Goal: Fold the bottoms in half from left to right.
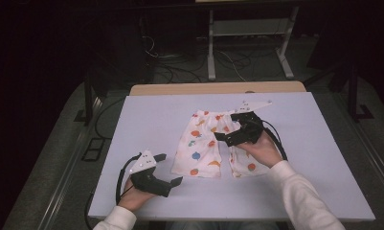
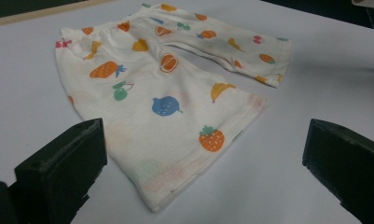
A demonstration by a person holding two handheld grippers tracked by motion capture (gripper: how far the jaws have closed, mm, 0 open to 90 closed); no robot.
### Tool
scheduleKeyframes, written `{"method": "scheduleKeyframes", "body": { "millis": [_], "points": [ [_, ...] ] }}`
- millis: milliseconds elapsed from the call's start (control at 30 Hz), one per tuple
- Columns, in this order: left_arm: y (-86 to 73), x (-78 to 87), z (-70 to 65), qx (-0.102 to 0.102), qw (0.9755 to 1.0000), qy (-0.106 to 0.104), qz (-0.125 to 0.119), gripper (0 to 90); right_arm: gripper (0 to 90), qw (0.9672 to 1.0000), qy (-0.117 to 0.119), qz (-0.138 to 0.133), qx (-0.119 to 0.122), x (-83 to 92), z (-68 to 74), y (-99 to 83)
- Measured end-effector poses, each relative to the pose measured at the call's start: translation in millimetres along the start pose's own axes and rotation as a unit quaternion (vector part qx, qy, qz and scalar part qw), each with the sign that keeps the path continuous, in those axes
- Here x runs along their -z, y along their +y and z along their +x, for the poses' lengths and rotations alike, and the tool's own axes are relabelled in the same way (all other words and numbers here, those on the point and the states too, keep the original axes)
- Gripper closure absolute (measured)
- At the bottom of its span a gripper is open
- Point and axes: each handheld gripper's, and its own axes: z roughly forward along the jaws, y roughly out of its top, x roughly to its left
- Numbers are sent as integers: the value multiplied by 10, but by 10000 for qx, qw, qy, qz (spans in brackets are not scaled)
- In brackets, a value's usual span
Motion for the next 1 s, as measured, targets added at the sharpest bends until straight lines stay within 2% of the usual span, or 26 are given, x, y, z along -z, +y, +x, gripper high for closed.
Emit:
{"method": "scheduleKeyframes", "body": {
  "millis": [233,667,1000],
  "points": [
    [0,2,1,7,10000,-6,-7,0,0,9999,-27,-59,-100,-120,-71,68],
    [3,10,-1,7,10000,-35,-26,0,0,9997,-96,-124,-161,-281,-117,210],
    [1,9,1,27,10000,-50,-30,0,0,9996,-118,-85,-244,-470,-191,273]
  ]
}}
